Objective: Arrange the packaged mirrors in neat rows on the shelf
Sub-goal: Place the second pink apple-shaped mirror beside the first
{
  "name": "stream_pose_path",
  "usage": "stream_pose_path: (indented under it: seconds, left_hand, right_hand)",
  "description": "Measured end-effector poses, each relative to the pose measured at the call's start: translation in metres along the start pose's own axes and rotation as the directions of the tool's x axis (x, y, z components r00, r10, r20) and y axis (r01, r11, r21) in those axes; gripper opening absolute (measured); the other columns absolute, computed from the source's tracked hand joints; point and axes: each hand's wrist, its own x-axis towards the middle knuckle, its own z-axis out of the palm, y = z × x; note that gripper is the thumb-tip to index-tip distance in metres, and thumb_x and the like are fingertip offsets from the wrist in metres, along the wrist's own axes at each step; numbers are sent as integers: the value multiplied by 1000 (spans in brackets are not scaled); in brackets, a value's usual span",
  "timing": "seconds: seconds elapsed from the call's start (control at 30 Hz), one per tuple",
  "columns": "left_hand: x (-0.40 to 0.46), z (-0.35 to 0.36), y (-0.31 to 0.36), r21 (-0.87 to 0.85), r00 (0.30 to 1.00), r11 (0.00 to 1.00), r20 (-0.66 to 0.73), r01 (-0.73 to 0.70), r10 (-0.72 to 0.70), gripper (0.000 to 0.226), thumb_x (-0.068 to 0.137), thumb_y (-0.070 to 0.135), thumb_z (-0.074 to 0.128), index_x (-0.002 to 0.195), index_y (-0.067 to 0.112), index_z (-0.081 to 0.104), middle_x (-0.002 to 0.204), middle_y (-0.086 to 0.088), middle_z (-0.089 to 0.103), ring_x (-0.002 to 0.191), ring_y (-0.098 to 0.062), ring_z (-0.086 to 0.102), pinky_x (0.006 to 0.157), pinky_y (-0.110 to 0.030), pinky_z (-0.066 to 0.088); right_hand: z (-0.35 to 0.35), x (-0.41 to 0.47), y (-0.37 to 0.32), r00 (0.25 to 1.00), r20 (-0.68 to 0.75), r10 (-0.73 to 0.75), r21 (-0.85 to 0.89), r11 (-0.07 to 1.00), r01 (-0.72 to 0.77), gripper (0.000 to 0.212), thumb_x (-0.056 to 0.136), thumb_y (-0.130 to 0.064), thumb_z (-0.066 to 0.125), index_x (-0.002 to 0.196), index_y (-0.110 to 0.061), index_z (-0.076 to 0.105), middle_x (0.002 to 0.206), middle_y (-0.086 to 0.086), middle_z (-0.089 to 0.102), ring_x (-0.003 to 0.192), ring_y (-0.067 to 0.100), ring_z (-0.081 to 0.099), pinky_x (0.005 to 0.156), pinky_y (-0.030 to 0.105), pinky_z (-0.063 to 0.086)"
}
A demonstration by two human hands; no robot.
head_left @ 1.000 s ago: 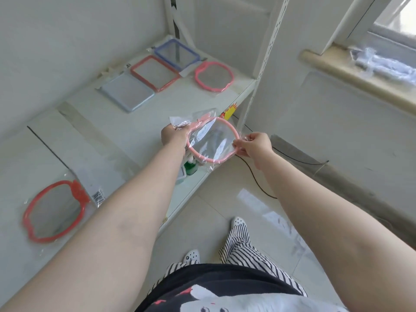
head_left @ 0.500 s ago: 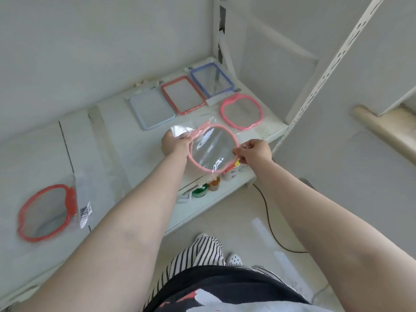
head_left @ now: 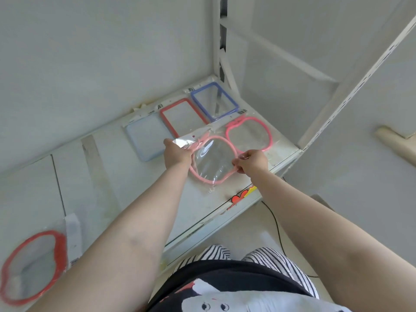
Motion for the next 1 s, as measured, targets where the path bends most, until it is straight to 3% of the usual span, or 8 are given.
stream_pose_path:
  seconds: [0.1,0.23,0.33,0.4,0.53,0.63,0.77,1.0]
  left_hand:
    - [0,3,-1,80,999,996,27,-48,46,54,79,21,73,117,6,37,119,-15,61,106,-32,62,80,-32,46]
    - [-9,6,1,229,988,963,-29,-139,150,61,78,15,72,128,7,38,132,-16,46,120,-35,49,93,-41,45]
    - [-24,15,5,458,930,828,-10,-323,368,73,78,27,73,140,17,35,148,-15,29,136,-33,30,108,-41,33]
    - [-31,27,10,493,880,735,167,-465,444,78,79,39,71,145,24,31,158,-13,14,146,-33,14,117,-46,21]
    - [-38,50,12,514,848,696,451,-501,277,92,80,60,60,151,31,9,161,-10,-11,148,-35,-12,115,-59,2]
    - [-39,57,3,579,854,652,468,-490,227,96,79,61,58,152,31,3,160,-9,-19,147,-35,-17,115,-59,-2]
    - [-39,59,0,598,855,630,462,-496,235,96,81,60,57,152,32,0,159,-10,-21,146,-35,-18,115,-58,-6]
    - [-39,60,1,609,864,625,440,-488,246,94,81,63,55,152,32,0,160,-9,-19,147,-34,-17,115,-57,-4]
  right_hand:
    - [1,7,3,1000,10,7,-35,999,-7,24,77,-4,71,69,-13,50,74,11,66,54,23,64,62,32,56]
    - [2,13,4,1000,24,-15,-79,997,17,25,77,-5,71,71,-13,48,78,14,67,53,23,64,39,19,44]
    - [4,17,5,999,35,-31,-122,992,35,28,77,-6,70,70,-14,44,78,15,69,55,26,66,51,29,51]
    - [6,17,5,998,42,-48,-149,987,54,30,77,-7,69,70,-15,41,80,17,71,62,30,69,62,36,56]
    - [3,16,4,994,49,-99,-408,906,110,24,81,-32,67,75,-18,49,81,8,68,70,29,66,58,32,49]
    - [-3,19,6,971,-50,-234,-564,809,166,26,83,-43,63,91,-18,60,97,4,60,83,28,58,62,30,39]
    - [-9,30,11,941,-75,-329,-545,804,238,47,82,-47,65,123,-24,58,126,6,50,119,29,41,91,38,39]
    - [-1,29,24,938,-12,-345,-613,744,266,58,78,-50,68,127,-27,51,135,7,41,131,32,33,110,44,30]
